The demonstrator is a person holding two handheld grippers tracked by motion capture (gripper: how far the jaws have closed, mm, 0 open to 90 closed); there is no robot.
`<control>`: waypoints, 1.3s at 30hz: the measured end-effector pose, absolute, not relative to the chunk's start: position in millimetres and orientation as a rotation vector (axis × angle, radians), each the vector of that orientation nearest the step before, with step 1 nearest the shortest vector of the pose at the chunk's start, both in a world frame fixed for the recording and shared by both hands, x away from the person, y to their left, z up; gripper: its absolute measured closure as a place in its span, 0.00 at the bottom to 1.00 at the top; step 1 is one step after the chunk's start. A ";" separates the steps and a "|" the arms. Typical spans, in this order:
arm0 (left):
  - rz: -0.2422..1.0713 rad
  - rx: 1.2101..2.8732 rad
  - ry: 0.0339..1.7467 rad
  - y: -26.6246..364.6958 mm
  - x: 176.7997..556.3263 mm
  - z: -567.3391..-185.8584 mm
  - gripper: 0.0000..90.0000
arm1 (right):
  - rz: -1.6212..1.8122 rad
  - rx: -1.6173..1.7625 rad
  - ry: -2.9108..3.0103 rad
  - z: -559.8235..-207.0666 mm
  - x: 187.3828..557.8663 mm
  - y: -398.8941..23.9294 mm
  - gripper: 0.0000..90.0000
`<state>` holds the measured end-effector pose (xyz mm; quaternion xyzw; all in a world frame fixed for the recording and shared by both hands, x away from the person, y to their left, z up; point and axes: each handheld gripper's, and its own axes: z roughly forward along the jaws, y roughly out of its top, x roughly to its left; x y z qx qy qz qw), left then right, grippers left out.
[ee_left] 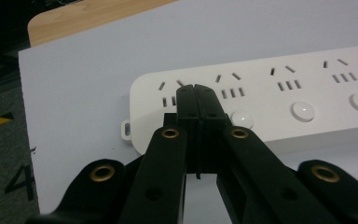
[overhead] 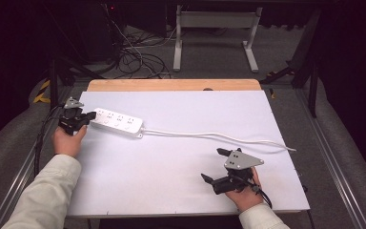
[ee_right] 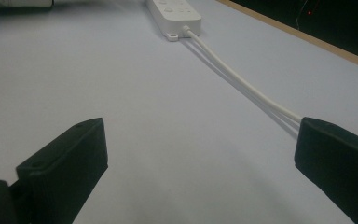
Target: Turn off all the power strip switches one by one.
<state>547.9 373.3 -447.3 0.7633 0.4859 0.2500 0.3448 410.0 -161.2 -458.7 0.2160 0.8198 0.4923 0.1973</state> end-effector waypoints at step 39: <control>0.685 2.000 1.359 361.1 559.8 -462.3 1.00 | 1.389 0.594 2.299 -458.3 409.3 -161.6 0.04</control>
